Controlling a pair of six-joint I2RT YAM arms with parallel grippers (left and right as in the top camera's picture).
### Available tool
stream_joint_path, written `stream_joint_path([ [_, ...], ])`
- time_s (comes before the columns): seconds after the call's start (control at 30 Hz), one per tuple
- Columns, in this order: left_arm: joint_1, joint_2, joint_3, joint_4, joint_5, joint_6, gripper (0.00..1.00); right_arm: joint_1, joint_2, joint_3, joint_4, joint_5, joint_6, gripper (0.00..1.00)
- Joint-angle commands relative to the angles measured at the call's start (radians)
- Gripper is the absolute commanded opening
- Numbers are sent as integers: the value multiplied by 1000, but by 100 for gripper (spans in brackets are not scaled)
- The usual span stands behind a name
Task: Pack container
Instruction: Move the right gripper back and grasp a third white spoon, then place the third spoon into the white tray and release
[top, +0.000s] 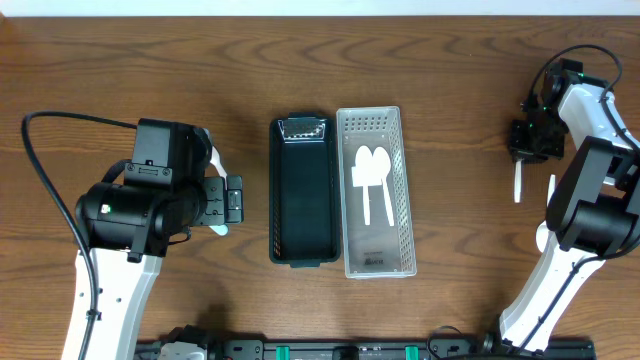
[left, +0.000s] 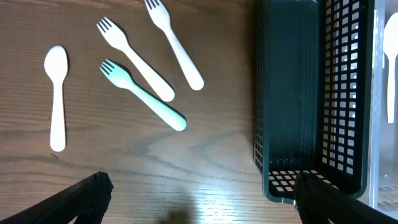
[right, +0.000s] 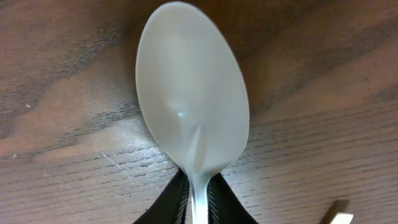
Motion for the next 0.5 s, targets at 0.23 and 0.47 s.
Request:
stream_joint_path([
  [0.23,1,2,-8,-2,-12,-5,96,39,-24,2,-8,-1,35,2],
  [0.47,1,2,-8,1,-12,-5,96,192,-292,22,-9,-1,55,2],
])
